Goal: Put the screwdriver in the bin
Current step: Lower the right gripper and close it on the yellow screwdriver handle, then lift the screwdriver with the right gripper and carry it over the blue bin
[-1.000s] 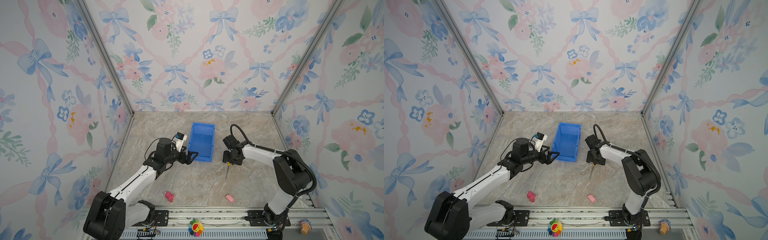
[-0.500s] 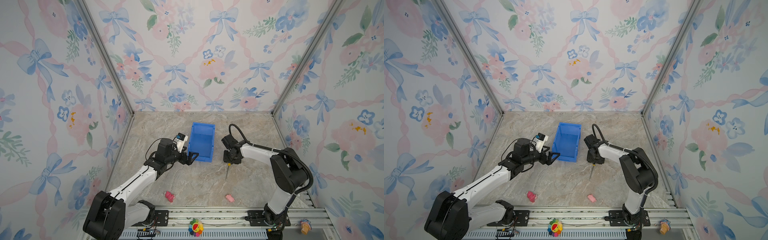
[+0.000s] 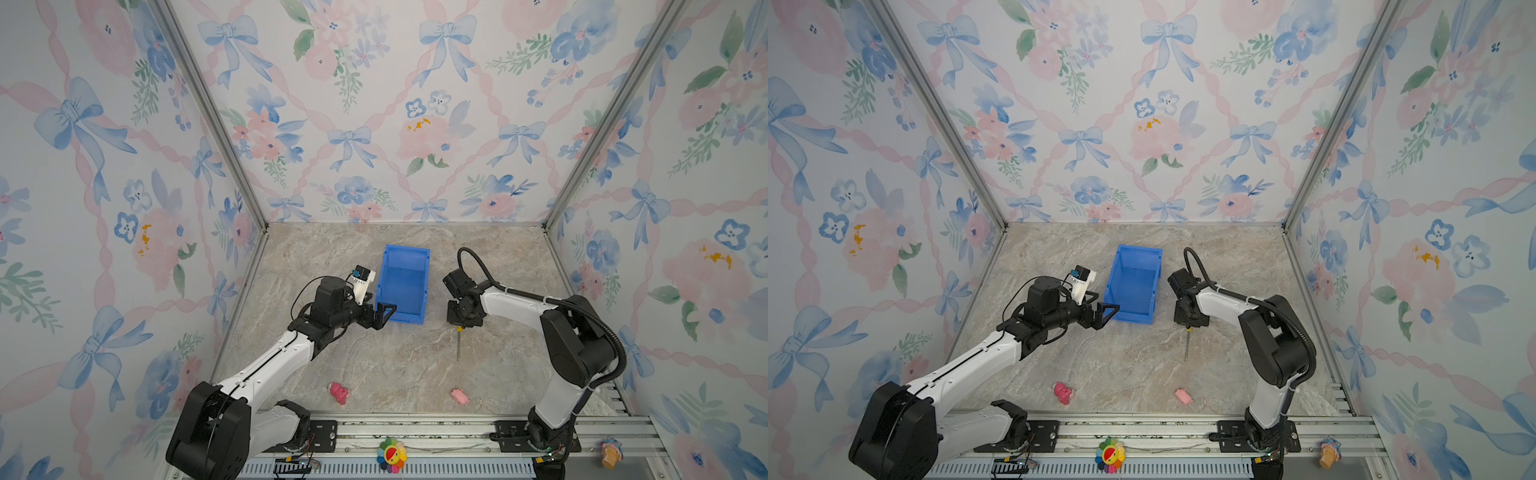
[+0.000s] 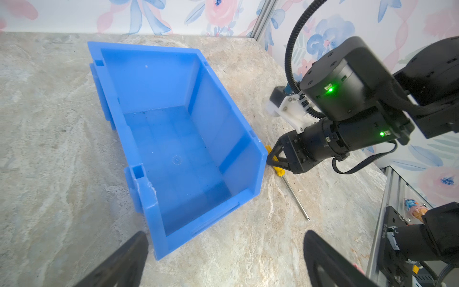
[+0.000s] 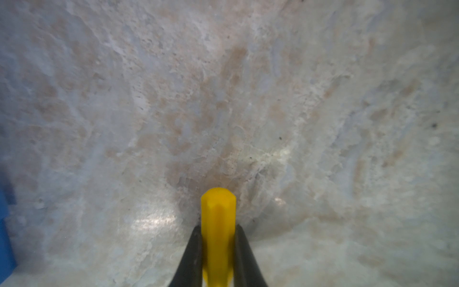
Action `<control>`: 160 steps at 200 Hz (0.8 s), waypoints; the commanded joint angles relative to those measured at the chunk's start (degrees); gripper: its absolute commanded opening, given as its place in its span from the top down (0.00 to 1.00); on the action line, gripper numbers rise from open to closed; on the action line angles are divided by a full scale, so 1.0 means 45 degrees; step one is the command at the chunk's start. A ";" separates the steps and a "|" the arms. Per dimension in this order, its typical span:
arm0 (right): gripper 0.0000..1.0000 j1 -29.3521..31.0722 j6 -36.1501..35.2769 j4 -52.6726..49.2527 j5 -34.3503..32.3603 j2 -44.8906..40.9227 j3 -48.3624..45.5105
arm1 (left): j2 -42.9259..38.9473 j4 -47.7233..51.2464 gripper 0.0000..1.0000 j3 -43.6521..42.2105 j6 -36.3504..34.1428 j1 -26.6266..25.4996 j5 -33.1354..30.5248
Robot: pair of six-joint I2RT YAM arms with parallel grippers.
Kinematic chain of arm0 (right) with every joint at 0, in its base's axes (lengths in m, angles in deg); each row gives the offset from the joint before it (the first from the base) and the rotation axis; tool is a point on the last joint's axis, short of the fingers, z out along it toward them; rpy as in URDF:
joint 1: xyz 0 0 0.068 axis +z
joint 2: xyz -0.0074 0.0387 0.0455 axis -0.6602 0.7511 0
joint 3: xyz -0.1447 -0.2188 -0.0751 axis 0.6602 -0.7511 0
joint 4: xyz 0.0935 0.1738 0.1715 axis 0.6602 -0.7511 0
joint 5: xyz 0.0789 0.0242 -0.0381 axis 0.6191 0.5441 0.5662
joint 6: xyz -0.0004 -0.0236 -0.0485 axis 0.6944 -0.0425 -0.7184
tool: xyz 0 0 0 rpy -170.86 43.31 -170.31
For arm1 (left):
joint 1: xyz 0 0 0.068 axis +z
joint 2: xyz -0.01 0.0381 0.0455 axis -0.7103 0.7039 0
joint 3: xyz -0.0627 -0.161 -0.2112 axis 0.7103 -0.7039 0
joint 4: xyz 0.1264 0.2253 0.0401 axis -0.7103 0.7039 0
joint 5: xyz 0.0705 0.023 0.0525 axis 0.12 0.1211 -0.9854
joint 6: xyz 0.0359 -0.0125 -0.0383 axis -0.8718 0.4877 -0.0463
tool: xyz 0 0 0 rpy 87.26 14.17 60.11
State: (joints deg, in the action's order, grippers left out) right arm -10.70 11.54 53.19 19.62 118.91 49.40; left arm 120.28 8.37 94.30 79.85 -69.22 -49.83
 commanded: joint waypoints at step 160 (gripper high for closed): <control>1.00 0.0960 -0.0104 -0.1979 -0.0314 -0.3376 0.1984 | -0.1469 -0.0173 0.02 -0.0933 -0.0603 0.0091 -0.2036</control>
State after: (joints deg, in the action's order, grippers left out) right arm -7.90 9.86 48.17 19.45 105.69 54.32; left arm 113.96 8.20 91.43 78.30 -69.16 -56.54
